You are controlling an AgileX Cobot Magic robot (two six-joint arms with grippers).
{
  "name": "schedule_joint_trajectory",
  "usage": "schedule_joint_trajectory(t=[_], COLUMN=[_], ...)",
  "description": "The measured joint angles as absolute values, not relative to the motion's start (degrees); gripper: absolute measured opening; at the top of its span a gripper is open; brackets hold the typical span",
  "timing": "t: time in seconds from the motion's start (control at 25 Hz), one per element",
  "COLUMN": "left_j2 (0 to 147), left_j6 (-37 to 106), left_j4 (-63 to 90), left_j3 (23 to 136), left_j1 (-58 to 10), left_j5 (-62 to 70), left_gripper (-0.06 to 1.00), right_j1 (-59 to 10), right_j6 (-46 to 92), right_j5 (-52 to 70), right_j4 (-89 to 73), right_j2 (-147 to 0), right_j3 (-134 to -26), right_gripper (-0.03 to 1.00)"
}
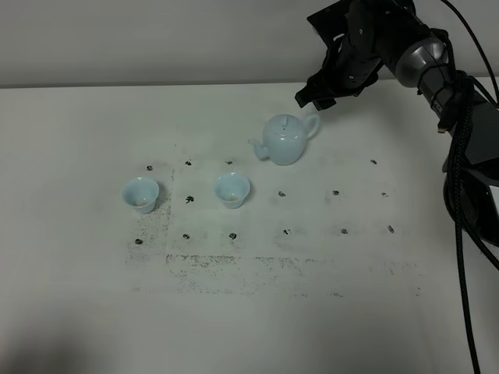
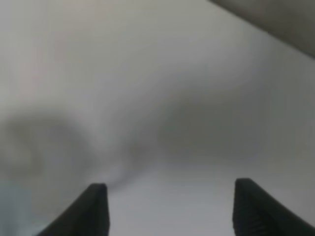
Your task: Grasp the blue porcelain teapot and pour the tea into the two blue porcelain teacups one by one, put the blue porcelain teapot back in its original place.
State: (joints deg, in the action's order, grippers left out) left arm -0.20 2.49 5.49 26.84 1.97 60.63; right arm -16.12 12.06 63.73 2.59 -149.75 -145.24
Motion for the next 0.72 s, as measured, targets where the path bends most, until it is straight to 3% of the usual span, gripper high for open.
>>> schedule_joint_trajectory(t=[0.72], left_j2=[-0.2], left_j6=[2.4], left_j4=[5.5], left_j3=[26.8], left_j1=[2.0], left_j5=[60.6], left_gripper=[0.66], right_j1=[-16.3], right_j6=[12.8], right_j5=[69.7], right_j4=[3.7], right_j2=[-149.7], right_j3=[-145.3], right_gripper=[0.52])
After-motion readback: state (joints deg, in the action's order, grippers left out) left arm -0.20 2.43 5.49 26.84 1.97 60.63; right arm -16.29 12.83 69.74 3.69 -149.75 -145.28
